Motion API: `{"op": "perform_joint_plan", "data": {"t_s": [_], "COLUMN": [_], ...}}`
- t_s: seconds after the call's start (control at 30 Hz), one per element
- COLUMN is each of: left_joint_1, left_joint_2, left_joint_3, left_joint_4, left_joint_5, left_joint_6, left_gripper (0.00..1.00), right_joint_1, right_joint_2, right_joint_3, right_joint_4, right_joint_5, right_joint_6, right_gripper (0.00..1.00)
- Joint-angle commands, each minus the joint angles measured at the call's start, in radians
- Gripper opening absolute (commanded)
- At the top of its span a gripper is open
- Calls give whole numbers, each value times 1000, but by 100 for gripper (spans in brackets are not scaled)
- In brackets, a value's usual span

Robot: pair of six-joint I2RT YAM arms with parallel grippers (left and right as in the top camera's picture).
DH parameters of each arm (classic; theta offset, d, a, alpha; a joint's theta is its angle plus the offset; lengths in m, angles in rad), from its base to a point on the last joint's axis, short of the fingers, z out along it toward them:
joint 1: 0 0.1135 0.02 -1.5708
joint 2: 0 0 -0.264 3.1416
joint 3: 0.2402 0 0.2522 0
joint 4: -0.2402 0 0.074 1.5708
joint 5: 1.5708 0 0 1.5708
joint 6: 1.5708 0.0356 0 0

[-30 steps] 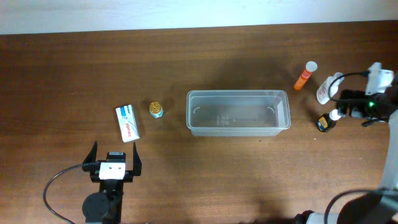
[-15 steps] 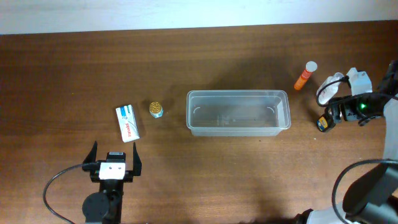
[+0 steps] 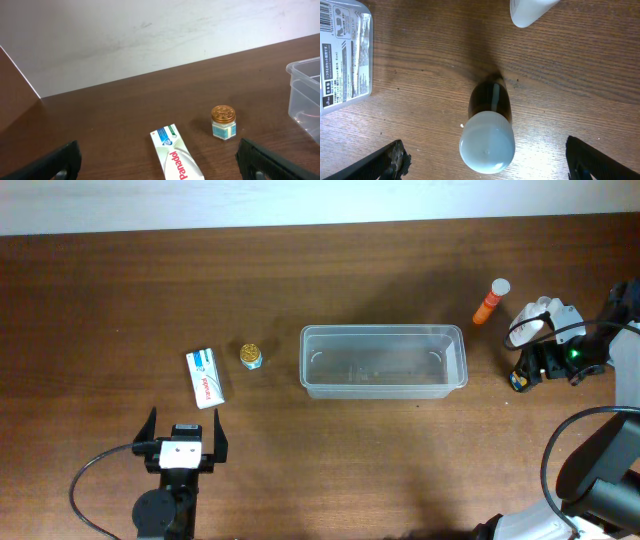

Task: Pack container
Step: 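Lower the right gripper and grasp the dark bottle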

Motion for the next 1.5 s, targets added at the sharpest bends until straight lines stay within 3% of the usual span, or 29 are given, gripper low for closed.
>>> {"op": "perform_joint_plan", "data": {"t_s": [0.0, 0.73, 1.23, 1.47], "left_joint_1": [7, 7, 7, 7], "left_joint_2": [-6, -6, -6, -6], "left_joint_3": [-5, -5, -5, -5], "left_joint_4": [-1, -1, -1, -1], "left_joint_5": [11, 11, 11, 11], "left_joint_6": [12, 12, 12, 12], "left_gripper": [99, 99, 99, 99], "right_joint_1": [-6, -8, -8, -8], "right_joint_2": [3, 15, 115, 127], "right_joint_3": [-4, -38, -38, -38], "right_joint_4": [-3, 21, 21, 56], "right_joint_5": [5, 10, 6, 42], "right_joint_6": [-5, -24, -24, -5], "right_gripper": [94, 95, 95, 88]}}
